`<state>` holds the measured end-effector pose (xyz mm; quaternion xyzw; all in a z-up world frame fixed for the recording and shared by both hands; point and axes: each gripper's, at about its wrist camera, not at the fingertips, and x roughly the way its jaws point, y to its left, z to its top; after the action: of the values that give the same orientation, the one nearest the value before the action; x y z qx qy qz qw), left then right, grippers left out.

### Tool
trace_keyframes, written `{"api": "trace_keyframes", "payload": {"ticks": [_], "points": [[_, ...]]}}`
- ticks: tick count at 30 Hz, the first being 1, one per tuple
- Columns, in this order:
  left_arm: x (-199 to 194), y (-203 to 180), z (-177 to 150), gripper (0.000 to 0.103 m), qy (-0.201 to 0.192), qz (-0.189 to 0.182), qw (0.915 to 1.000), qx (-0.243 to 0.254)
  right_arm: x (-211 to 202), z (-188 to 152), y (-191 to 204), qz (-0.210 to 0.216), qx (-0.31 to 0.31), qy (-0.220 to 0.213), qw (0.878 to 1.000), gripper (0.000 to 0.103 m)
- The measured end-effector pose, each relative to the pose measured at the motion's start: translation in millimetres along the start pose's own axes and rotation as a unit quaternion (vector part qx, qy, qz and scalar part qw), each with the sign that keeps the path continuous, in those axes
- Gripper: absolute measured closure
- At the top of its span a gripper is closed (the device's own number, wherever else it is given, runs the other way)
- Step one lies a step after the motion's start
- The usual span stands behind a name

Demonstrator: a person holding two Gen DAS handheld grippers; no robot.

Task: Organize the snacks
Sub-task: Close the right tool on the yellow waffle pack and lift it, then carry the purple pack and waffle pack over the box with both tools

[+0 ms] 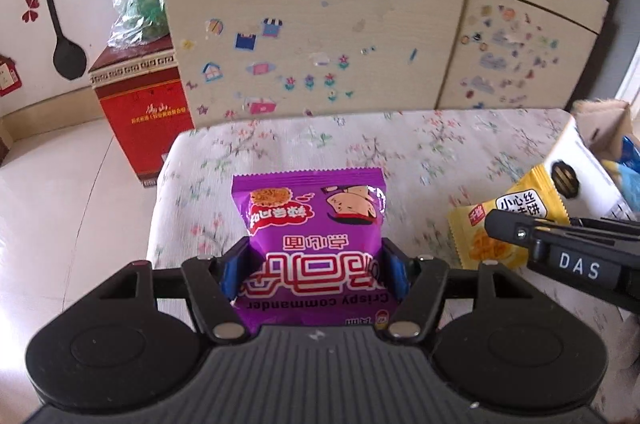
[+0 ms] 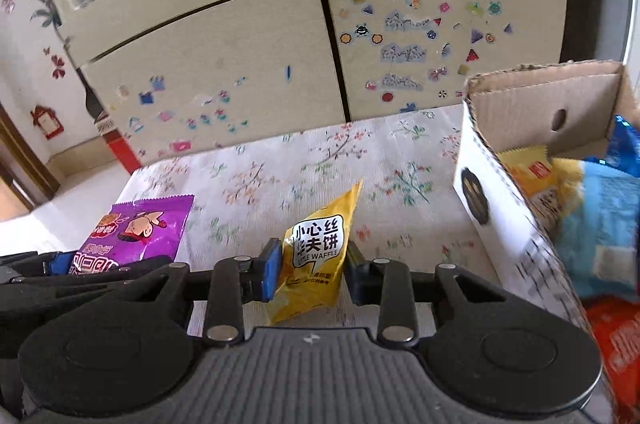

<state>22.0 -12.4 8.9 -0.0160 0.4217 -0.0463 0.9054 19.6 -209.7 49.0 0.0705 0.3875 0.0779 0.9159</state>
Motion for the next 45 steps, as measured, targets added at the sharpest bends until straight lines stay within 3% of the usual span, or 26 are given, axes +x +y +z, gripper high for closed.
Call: {"api": "trace_keyframes", "payload": {"ticks": [1, 4, 11, 17, 36, 45], "points": [[-4, 0, -5, 0.038, 0.002, -0.001, 1.0000, -0.003, -4, -2, 0, -0.002, -0.007, 0.002, 1.000, 0.071], [-16, 0, -17, 0.037, 0.005, -0.005, 0.9999, -0.012, -17, -9, -1, -0.005, -0.011, 0.001, 1.000, 0.072], [-37, -1, -45, 0.037, 0.012, -0.012, 0.9994, -0.030, -35, -23, -15, 0.018, 0.050, 0.018, 0.998, 0.080], [-52, -3, -53, 0.037, -0.001, -0.024, 0.9989, -0.040, -57, -28, -3, 0.023, 0.031, 0.007, 0.999, 0.087], [-90, -22, -65, 0.037, -0.035, -0.059, 0.9970, -0.036, -142, -32, -2, 0.038, 0.001, -0.065, 0.997, 0.088], [-112, -35, -58, 0.037, -0.051, -0.054, 0.9972, -0.010, -177, -28, -23, 0.041, 0.020, -0.109, 0.993, 0.088]]}}
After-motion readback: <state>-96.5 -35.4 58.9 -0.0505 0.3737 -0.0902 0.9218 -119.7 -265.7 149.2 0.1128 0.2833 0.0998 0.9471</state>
